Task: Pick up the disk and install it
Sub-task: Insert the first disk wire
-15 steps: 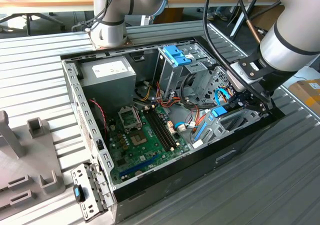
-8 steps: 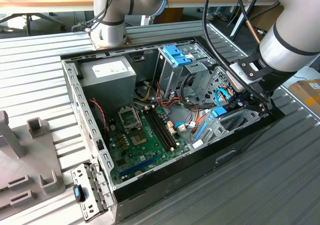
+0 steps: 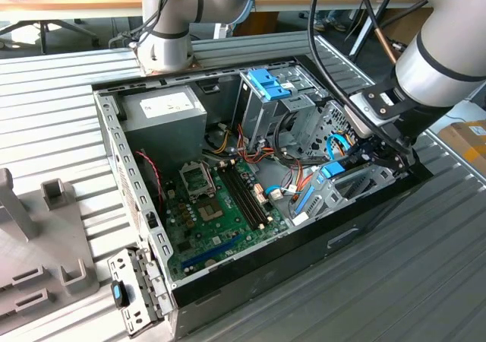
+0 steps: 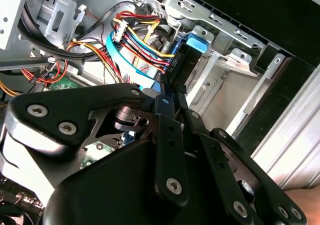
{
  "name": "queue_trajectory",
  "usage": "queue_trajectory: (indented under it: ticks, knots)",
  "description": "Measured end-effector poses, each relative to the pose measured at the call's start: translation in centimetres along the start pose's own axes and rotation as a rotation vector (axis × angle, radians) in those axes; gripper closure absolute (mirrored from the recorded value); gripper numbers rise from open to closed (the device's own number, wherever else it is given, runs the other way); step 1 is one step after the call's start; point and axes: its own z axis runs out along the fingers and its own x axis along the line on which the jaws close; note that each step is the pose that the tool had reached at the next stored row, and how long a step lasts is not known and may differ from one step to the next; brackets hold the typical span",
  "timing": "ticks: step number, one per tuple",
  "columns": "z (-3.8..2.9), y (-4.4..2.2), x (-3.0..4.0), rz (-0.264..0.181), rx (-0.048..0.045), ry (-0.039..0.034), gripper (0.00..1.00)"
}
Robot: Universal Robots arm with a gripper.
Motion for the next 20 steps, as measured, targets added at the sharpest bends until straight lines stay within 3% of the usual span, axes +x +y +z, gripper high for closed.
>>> queue_trajectory:
  ticks: [12, 20]
  knots:
    - [0.3, 0.13, 0.03, 0.0, 0.0, -0.0001, 0.84]
    - [0.13, 0.1, -0.04, 0.001, 0.0001, -0.0015, 0.84]
